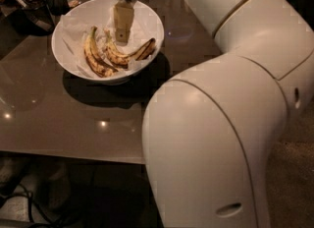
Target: Pick banana from white bowl
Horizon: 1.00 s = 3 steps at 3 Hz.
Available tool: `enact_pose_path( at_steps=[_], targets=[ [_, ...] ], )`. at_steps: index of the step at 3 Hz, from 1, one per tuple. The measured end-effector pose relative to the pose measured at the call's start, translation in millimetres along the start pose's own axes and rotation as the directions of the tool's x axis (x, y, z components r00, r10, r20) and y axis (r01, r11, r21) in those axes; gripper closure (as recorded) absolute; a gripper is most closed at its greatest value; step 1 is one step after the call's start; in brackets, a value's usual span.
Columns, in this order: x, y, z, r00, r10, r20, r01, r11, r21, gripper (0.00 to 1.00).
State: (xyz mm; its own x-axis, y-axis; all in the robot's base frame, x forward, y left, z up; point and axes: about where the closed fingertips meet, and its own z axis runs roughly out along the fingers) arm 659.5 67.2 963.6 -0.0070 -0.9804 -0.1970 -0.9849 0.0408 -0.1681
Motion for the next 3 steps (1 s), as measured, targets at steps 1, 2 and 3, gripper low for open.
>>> enact_pose_path(
  at_steps=[1,2,3],
  targets=[
    [0,-3,14,1.000,0.030,0.008,-0.029,0.9989,-0.037,0.29],
    [2,-5,28,0.998,0.055,0.005,-0.054,0.9960,-0.070,0.32],
    [5,-5,42,0.997,0.075,0.000,-0.074,0.9918,-0.105,0.35]
  ],
)
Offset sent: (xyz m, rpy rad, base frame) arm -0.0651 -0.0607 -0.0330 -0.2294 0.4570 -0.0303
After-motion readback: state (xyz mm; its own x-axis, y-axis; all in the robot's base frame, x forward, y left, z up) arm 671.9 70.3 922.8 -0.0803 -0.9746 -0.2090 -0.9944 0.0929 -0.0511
